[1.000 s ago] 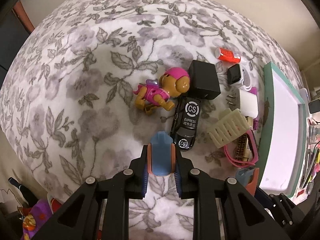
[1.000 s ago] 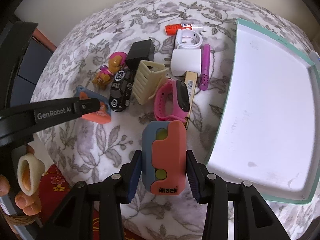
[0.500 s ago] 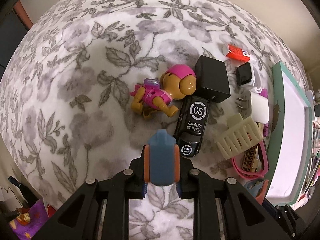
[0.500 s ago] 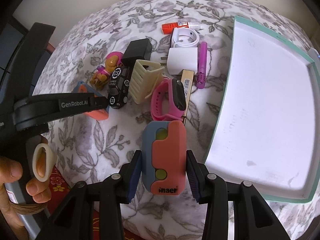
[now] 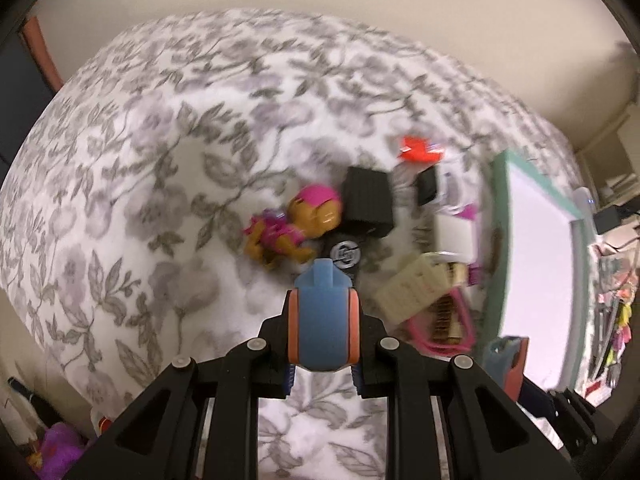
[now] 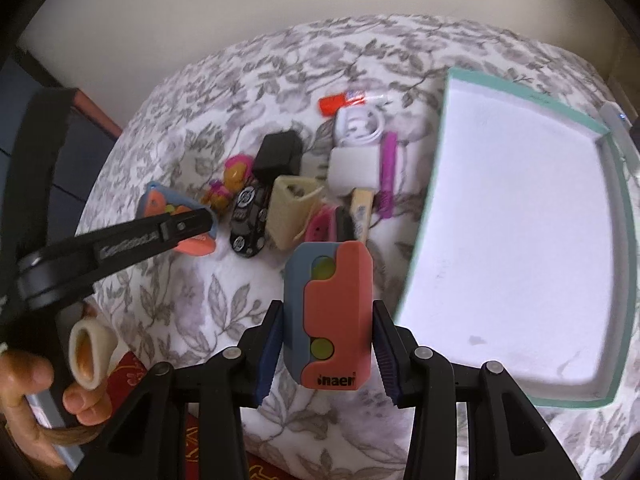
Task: Organize rigid objects
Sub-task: 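Carry both toys into the teal-rimmed tray and open both grippers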
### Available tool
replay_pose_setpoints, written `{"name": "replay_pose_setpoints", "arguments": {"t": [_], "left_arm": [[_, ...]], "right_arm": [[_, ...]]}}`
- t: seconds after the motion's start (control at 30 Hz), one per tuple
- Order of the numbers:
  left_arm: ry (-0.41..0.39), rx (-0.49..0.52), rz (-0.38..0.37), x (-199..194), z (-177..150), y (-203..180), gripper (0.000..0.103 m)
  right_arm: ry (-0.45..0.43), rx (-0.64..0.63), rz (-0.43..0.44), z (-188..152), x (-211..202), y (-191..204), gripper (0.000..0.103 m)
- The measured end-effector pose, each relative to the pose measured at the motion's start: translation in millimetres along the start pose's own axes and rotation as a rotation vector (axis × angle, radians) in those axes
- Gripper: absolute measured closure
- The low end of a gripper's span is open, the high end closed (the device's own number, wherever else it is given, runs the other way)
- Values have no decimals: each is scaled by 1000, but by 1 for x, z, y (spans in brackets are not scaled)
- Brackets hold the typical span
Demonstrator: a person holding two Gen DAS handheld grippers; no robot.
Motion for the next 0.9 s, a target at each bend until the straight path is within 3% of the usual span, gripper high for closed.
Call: {"name": "replay_pose_setpoints", "arguments": {"t": [0.27, 0.43, 0.57, 0.9], "left_arm": [[18, 101, -97, 14, 6, -59, 81], [48, 192, -124, 31, 7, -101, 80], [66, 235, -144, 45, 8, -128, 80], [112, 333, -171, 84, 7, -186, 80]], "right_arm": [[-30, 131, -140, 19, 4, -64, 58], [-25, 227, -173, 26, 11, -102, 58], [-35, 258, -260, 30, 14, -131, 58], [-46, 419, -294, 34, 13, -198, 58]]}}
Point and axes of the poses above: each gripper's, at about its wrist camera, not at the fingertips, and x roughly the way its jaws point, y to its left, z to its top, the point moved 9 cm from there along x, roughly the way its jaws point, and after that the axes turned 15 degrees about -z, right-handed, at the moved point
